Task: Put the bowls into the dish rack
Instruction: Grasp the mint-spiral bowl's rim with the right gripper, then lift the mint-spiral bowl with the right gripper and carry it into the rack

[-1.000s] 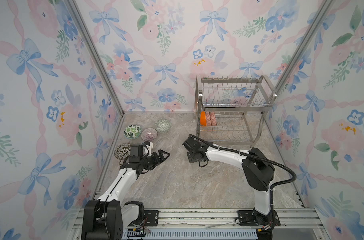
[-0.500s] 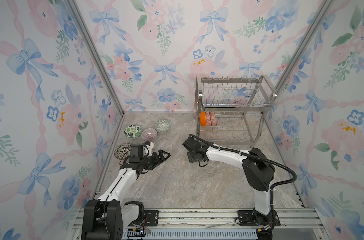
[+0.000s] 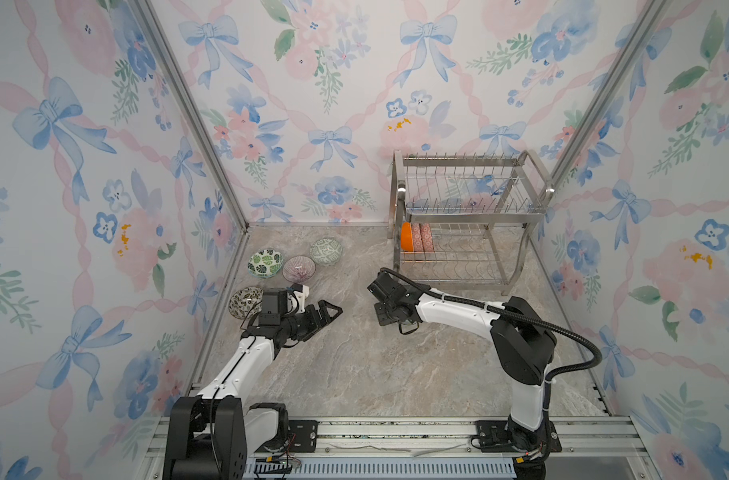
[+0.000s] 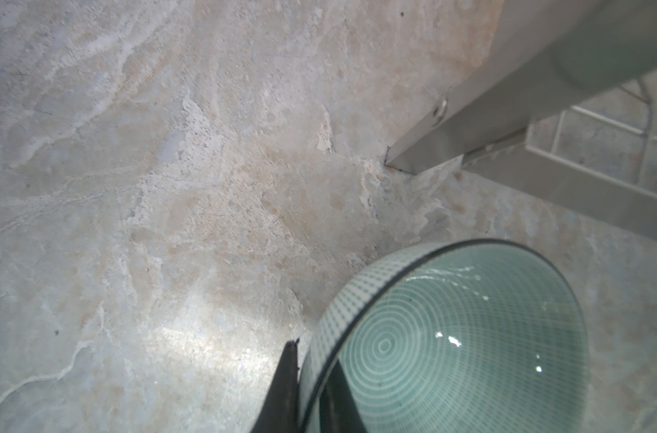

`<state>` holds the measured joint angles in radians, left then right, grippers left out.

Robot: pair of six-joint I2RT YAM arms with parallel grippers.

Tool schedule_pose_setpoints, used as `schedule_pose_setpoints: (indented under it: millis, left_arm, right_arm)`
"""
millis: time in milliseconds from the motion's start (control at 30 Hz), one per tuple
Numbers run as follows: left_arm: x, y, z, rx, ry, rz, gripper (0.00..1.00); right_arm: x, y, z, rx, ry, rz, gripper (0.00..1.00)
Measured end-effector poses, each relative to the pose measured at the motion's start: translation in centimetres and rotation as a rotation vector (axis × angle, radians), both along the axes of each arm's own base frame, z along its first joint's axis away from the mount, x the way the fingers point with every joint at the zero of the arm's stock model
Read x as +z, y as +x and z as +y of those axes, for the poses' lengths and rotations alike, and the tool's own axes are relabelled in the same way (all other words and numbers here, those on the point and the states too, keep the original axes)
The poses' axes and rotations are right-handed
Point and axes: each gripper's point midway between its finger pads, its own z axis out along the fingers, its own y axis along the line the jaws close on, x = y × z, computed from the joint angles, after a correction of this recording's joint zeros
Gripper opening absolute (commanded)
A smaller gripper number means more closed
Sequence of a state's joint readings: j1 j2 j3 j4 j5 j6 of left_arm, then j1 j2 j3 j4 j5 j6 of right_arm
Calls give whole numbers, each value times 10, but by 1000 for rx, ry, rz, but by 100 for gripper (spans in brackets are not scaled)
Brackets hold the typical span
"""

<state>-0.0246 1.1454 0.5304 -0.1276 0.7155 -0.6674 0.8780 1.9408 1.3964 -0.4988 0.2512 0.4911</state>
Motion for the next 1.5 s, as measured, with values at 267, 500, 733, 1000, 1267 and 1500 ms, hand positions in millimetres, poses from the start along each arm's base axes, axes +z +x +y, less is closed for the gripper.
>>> schedule_pose_setpoints:
  millis: [267, 500, 733, 1000, 1267, 1500]
  left_arm:
    - [-1, -1, -1, -5, 1, 1, 98]
    - [3, -1, -4, -8, 21, -23, 98]
    - [17, 1, -20, -24, 75, -80, 98]
    - [64, 7, -58, -75, 137, -270, 98]
    - [87, 13, -101, -127, 220, -416, 98]
    - [104, 26, -148, -152, 301, -576, 98]
  right_arm:
    - [5, -2, 1, 5, 42, 6, 0]
    - [14, -14, -13, 10, 83, 2, 0]
    - [57, -14, -41, -16, 201, -92, 0]
    - [105, 3, -104, -142, 359, -259, 0]
    - [137, 22, -159, -255, 440, -410, 0]
    - [147, 39, -181, -295, 466, -496, 0]
